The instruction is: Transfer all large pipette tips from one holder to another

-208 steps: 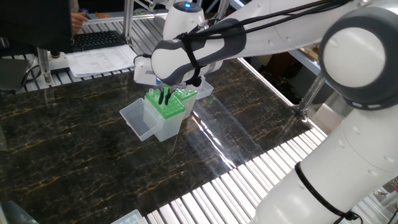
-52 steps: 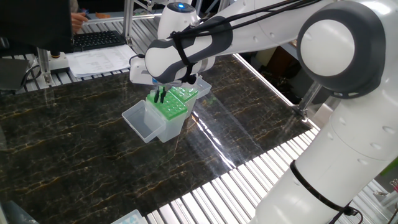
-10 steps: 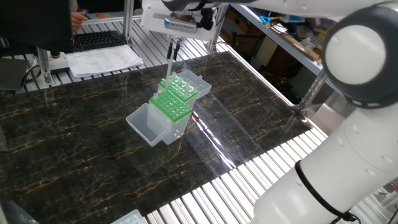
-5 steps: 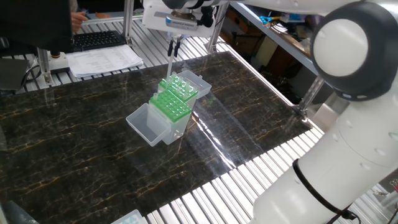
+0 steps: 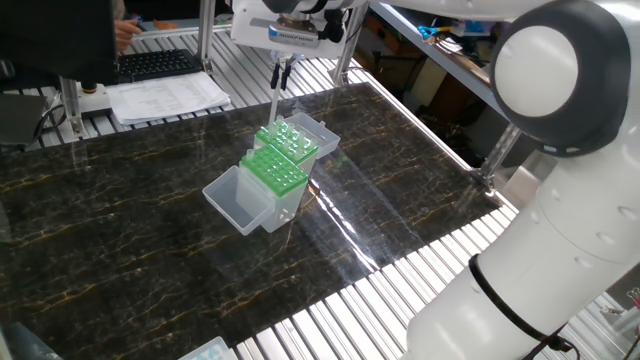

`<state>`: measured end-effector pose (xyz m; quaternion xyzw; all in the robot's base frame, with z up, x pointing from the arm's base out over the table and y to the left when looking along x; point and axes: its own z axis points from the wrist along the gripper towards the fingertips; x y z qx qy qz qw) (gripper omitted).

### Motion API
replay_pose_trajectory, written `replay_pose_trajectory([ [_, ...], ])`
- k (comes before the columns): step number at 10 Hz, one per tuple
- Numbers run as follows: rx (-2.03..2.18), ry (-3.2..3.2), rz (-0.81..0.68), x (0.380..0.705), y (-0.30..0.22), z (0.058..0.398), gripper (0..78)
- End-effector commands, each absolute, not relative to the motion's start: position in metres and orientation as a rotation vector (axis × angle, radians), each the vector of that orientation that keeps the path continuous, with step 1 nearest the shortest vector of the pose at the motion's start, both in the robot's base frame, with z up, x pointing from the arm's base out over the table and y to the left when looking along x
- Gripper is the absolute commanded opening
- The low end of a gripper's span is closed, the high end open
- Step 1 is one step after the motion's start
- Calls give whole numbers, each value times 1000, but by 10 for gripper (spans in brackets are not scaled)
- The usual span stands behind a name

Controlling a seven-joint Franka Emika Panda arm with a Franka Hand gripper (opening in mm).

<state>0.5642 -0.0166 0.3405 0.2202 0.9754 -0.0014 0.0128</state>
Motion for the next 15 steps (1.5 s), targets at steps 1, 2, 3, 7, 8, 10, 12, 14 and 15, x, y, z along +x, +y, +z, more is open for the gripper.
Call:
replay_pose_trajectory([
  [1,666,3035,-5,572,-24,343,12],
  [2,662,3035,-5,572,-25,343,12],
  [3,662,3034,-4,572,-26,343,12],
  [7,645,3035,-9,574,-30,342,12],
  [8,632,3036,-13,575,-32,342,12],
  [10,615,3039,-11,575,-36,341,12],
  [12,600,3041,-9,573,-39,336,12],
  [14,593,3042,-8,571,-40,333,12],
  [15,593,3043,-6,571,-41,332,12],
])
